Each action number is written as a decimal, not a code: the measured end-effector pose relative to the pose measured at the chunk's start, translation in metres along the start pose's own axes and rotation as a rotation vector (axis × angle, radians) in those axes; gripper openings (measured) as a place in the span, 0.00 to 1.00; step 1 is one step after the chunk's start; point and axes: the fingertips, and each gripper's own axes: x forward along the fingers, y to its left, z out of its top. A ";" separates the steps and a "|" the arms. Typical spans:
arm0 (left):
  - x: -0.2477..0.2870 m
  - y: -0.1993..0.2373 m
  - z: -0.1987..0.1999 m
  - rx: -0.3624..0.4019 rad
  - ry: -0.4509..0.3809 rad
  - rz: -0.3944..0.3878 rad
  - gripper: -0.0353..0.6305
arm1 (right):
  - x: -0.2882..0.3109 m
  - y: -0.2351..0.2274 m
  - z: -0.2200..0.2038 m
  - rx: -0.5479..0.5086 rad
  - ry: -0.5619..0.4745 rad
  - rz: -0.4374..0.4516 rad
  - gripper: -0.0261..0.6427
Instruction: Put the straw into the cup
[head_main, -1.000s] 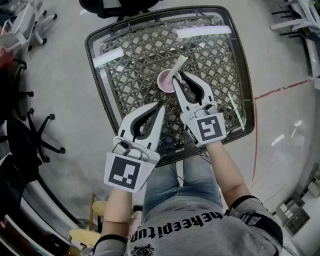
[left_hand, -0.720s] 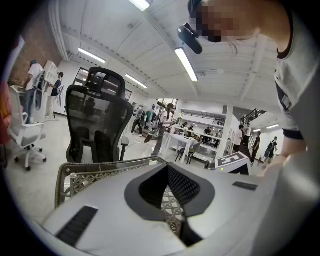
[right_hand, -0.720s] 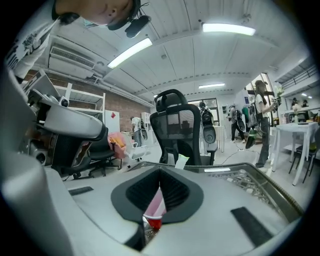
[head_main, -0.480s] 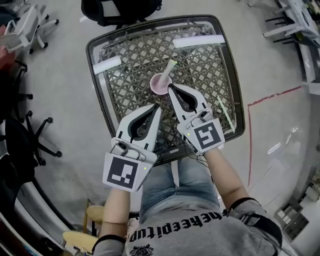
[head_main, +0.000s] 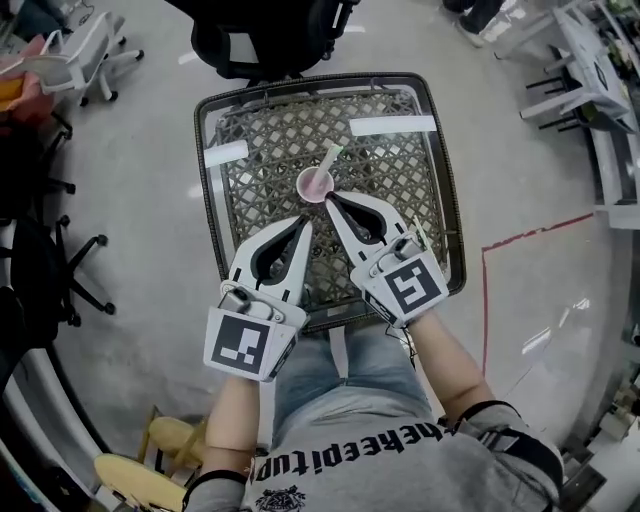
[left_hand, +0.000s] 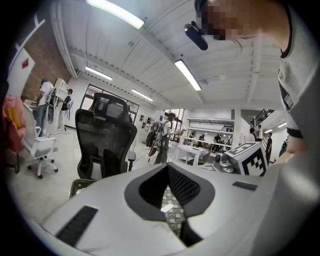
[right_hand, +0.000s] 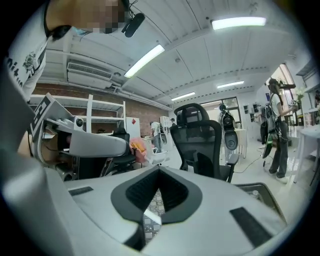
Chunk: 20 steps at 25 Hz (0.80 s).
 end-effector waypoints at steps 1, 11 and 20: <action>-0.002 -0.001 0.005 0.002 -0.023 0.015 0.08 | -0.004 0.003 0.005 -0.006 -0.003 0.014 0.04; -0.021 -0.026 0.042 0.042 -0.102 0.114 0.08 | -0.044 0.027 0.054 -0.026 -0.037 0.137 0.04; -0.029 -0.055 0.065 0.087 -0.147 0.168 0.08 | -0.077 0.038 0.090 -0.041 -0.119 0.222 0.04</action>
